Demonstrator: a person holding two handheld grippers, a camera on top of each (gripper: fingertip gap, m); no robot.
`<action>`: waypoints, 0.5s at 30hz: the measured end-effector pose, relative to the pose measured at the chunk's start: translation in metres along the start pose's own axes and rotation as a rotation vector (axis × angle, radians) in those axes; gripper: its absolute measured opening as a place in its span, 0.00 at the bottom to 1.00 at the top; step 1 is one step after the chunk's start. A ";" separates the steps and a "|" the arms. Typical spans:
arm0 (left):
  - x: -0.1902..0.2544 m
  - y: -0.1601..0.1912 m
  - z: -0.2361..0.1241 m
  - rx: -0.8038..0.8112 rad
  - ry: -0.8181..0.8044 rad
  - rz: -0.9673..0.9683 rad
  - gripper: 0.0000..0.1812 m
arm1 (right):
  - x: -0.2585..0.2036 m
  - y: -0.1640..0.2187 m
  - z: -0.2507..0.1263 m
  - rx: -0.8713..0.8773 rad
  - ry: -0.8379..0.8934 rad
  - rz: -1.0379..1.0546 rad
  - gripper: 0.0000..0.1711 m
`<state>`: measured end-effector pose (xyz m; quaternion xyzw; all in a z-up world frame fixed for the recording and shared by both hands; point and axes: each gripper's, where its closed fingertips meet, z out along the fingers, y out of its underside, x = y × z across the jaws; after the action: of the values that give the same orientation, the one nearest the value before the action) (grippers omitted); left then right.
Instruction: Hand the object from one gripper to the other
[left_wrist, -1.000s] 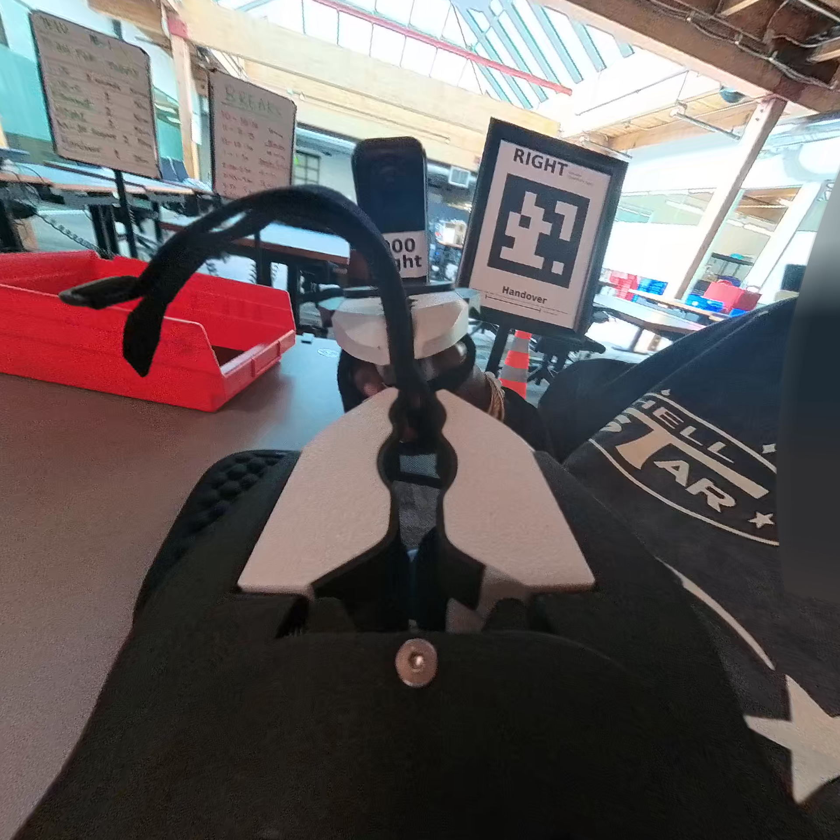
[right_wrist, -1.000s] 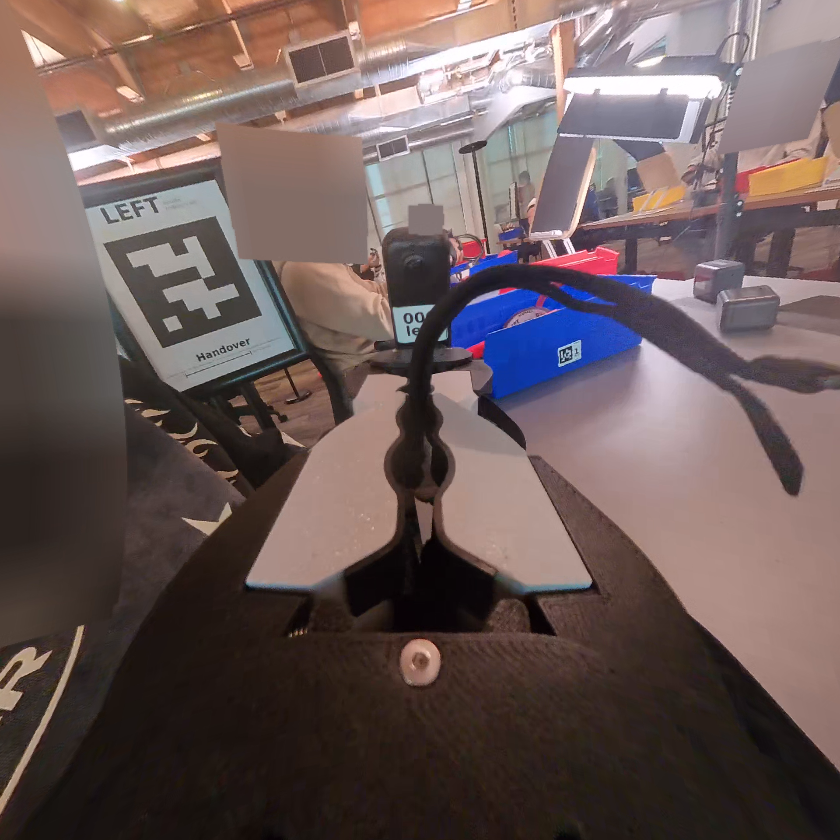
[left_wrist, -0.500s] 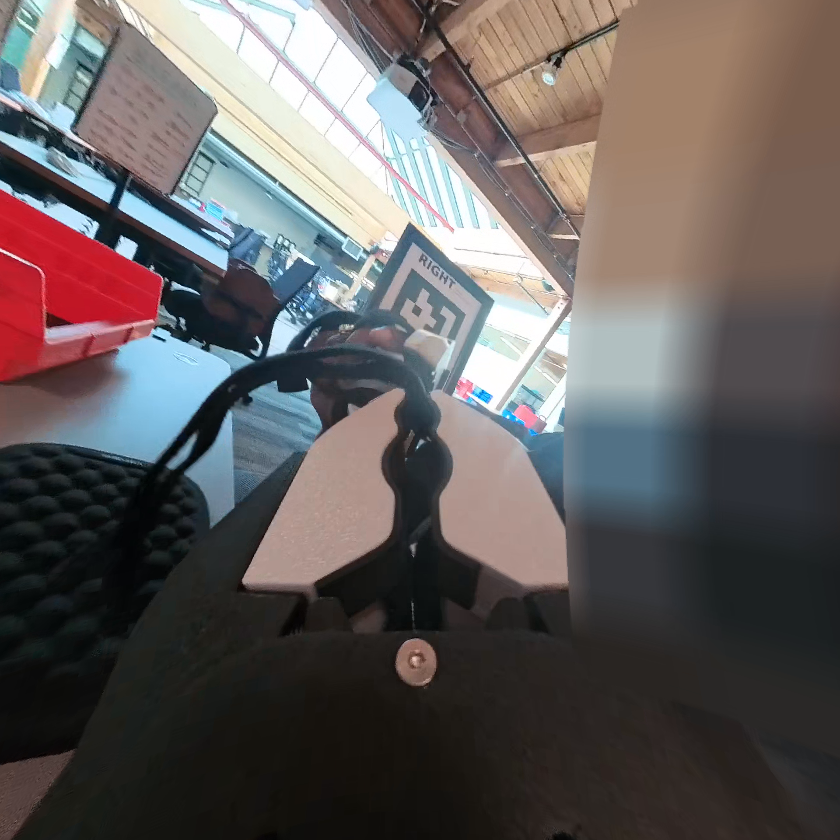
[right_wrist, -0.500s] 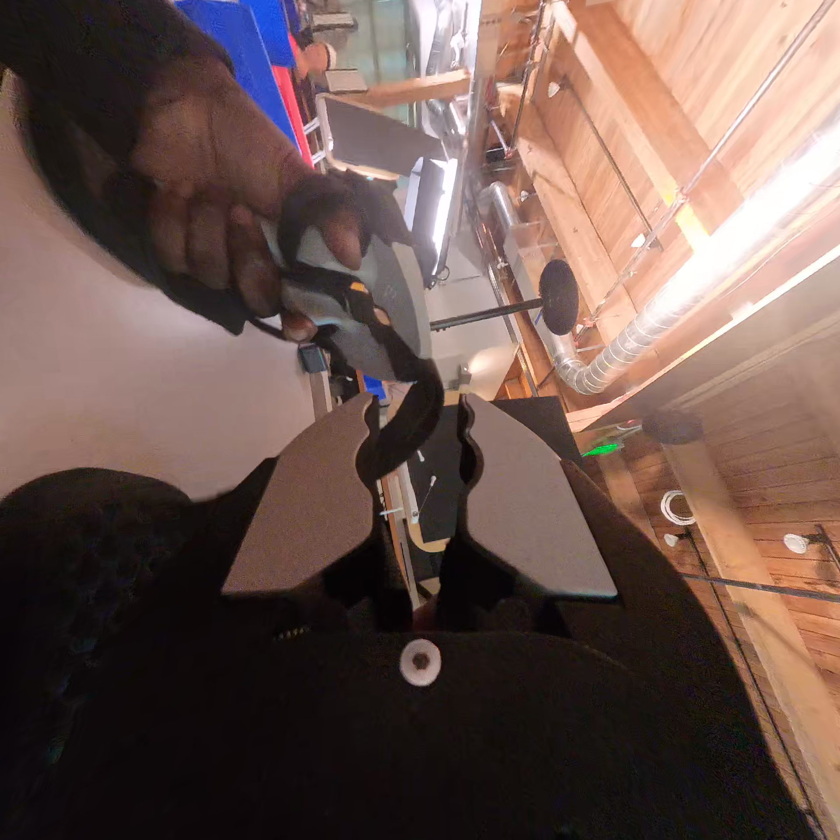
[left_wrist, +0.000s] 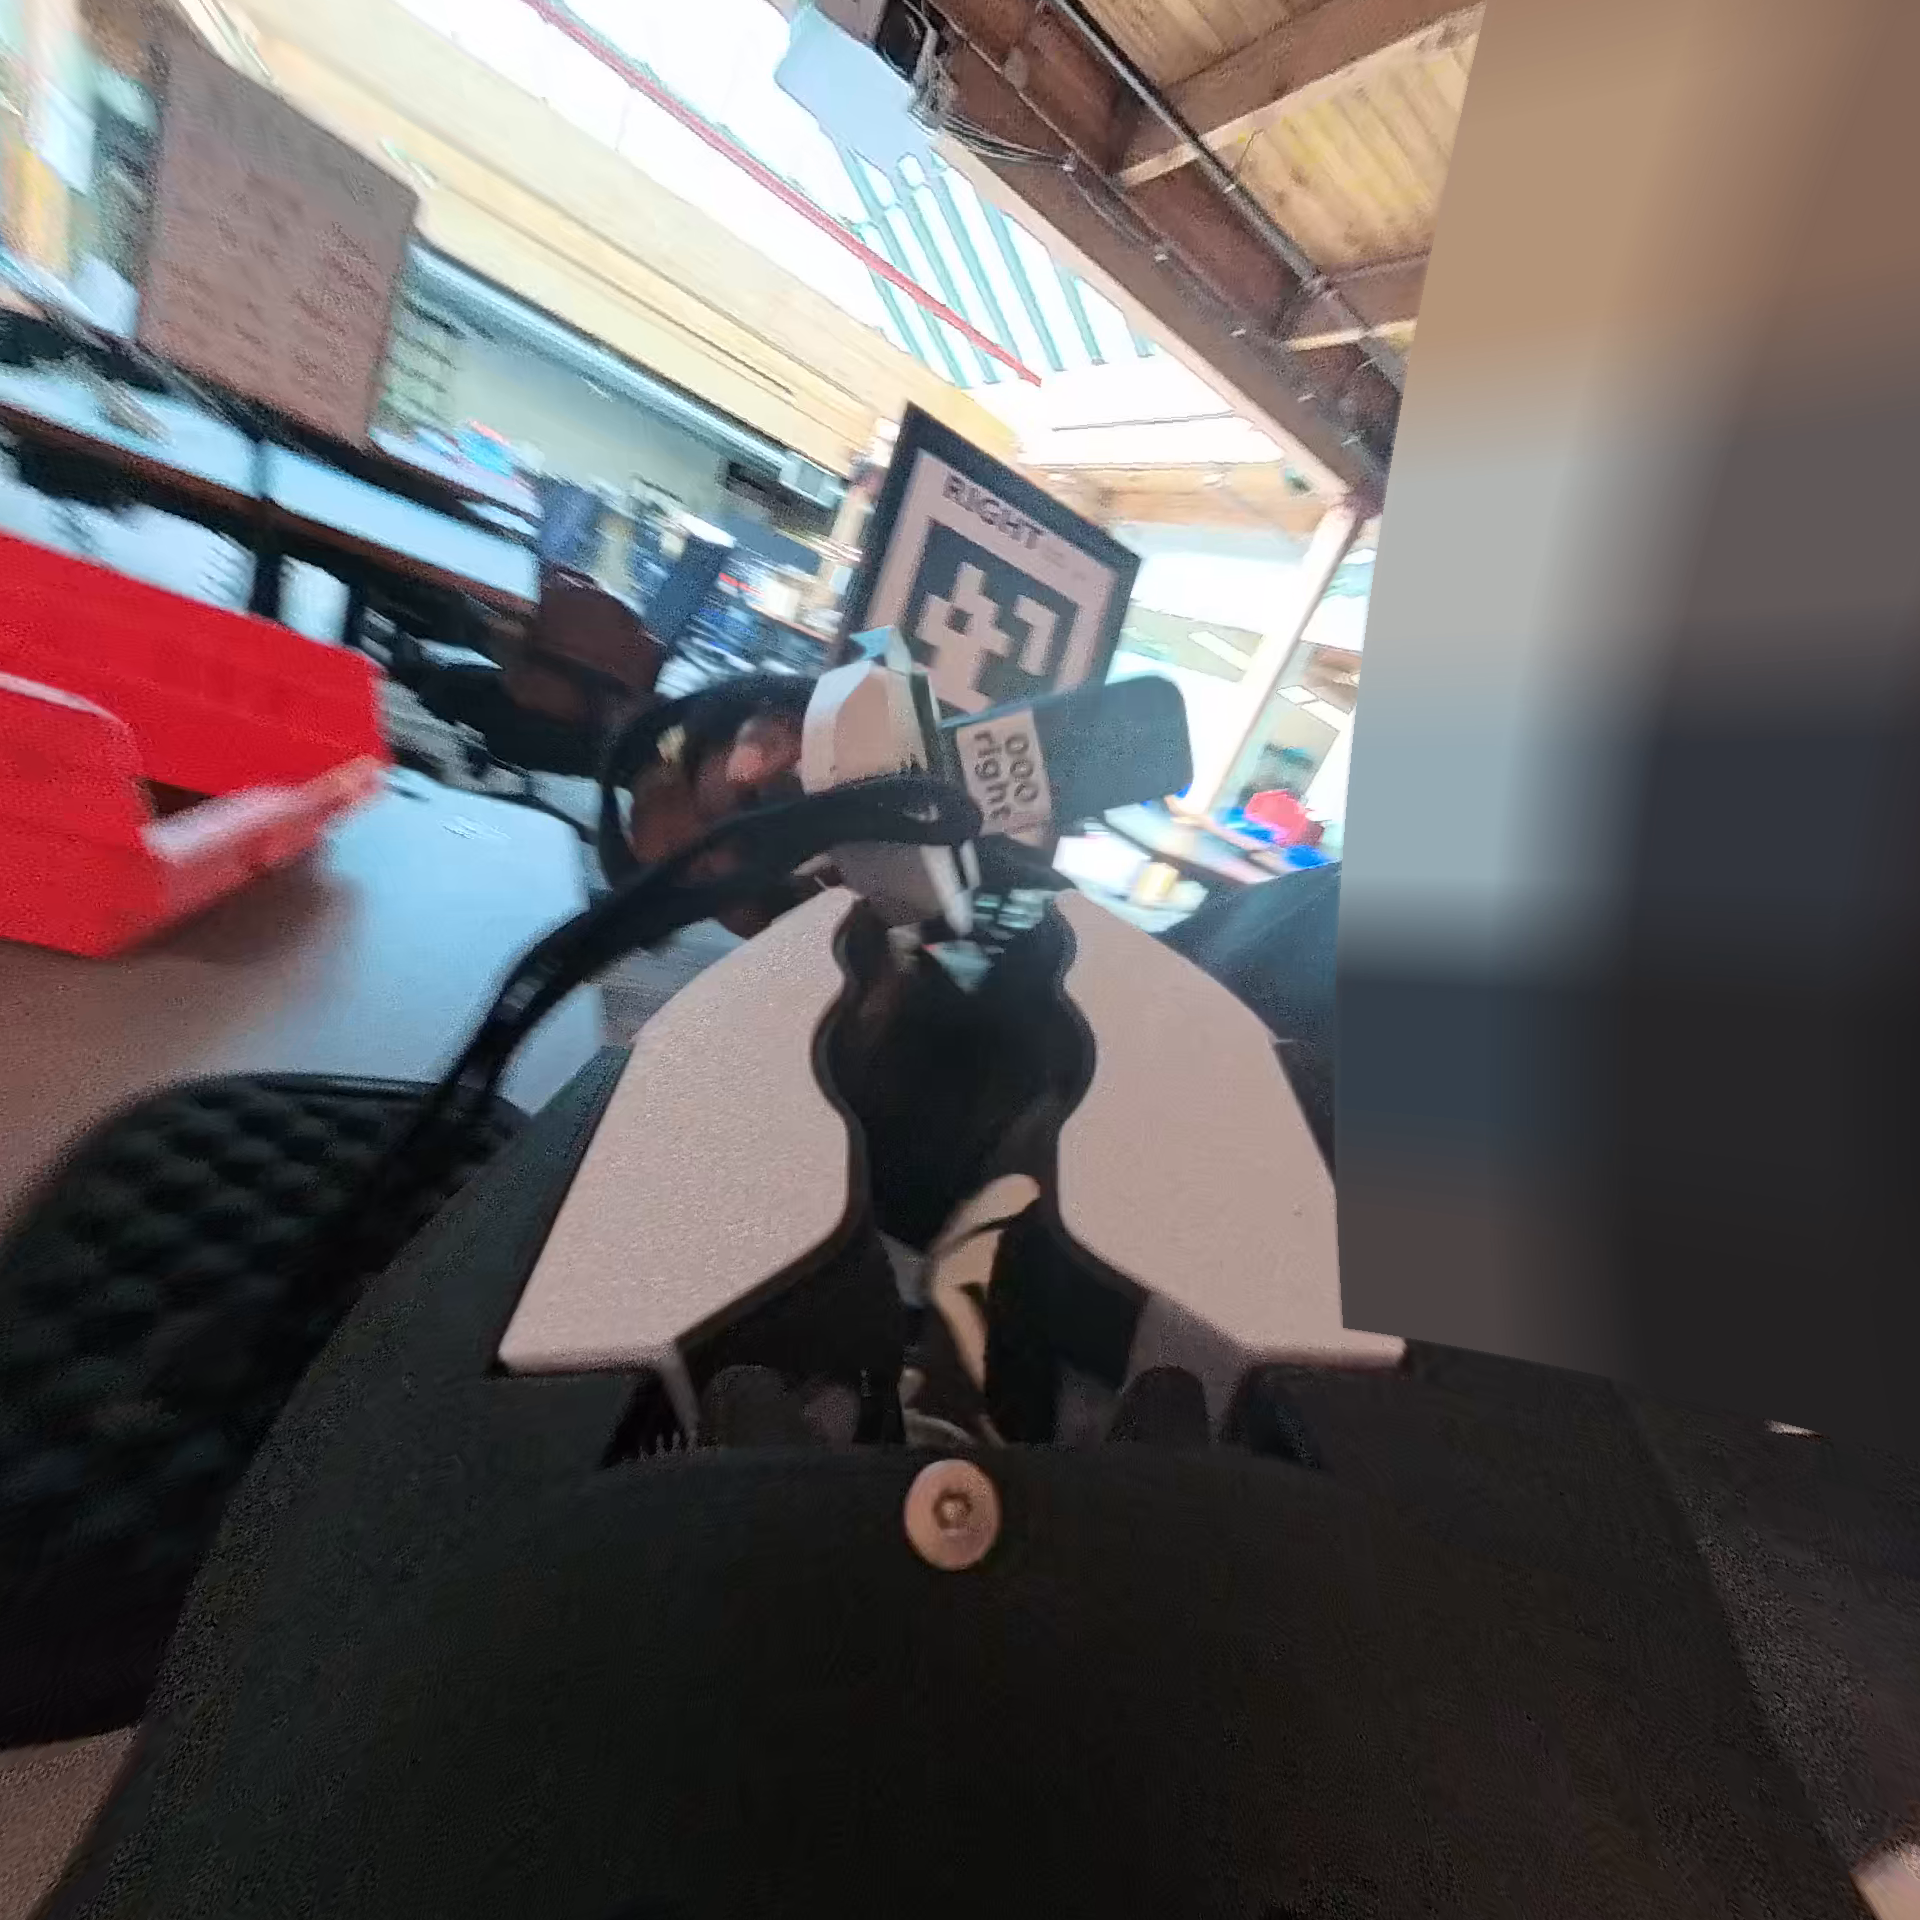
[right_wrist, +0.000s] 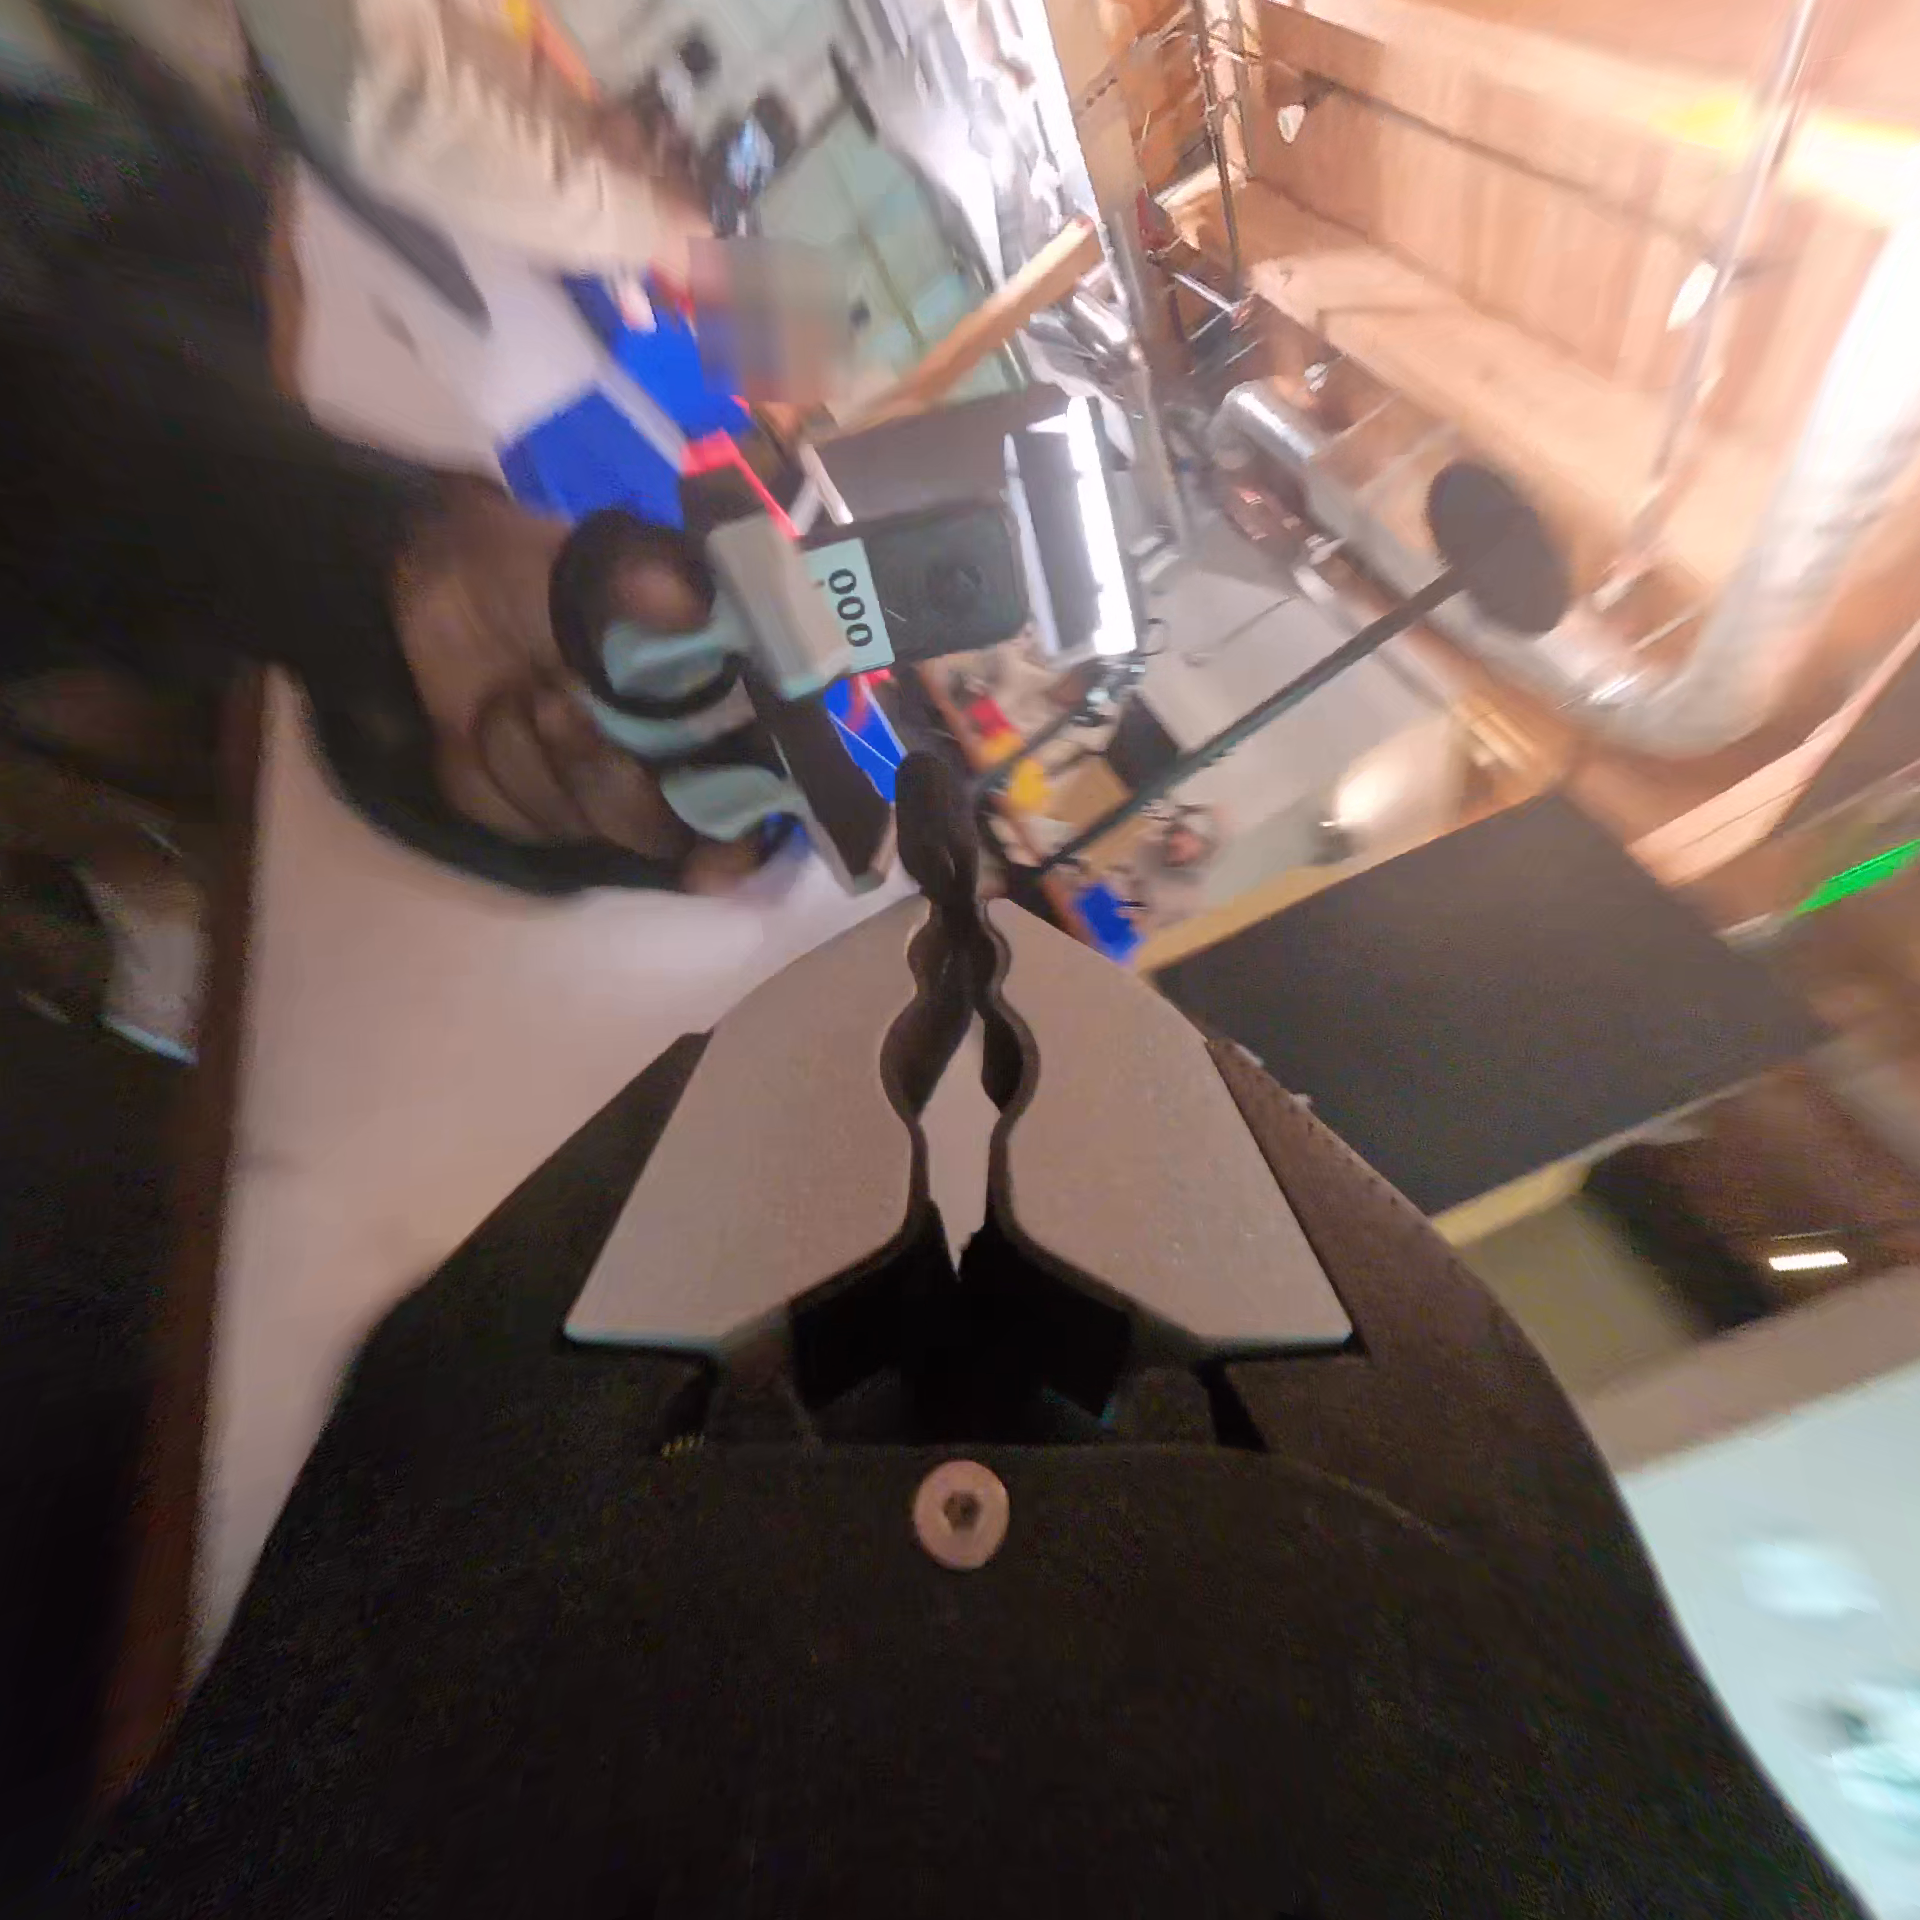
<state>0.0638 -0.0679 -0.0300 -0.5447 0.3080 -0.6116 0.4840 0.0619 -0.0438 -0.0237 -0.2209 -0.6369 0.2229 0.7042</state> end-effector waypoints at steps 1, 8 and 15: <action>-0.003 -0.004 -0.003 0.014 -0.059 0.087 0.19 | 0.002 -0.001 -0.001 0.029 -0.042 0.152 0.02; -0.014 -0.001 0.000 -0.076 -0.305 0.452 0.18 | -0.005 -0.008 -0.002 0.128 -0.328 0.808 0.02; -0.005 0.000 0.006 -0.041 -0.206 0.365 0.02 | -0.009 -0.021 -0.003 0.193 -0.412 0.952 0.03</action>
<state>0.0693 -0.0627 -0.0309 -0.5494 0.3629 -0.4482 0.6046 0.0646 -0.0659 -0.0183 -0.3715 -0.5680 0.6144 0.4024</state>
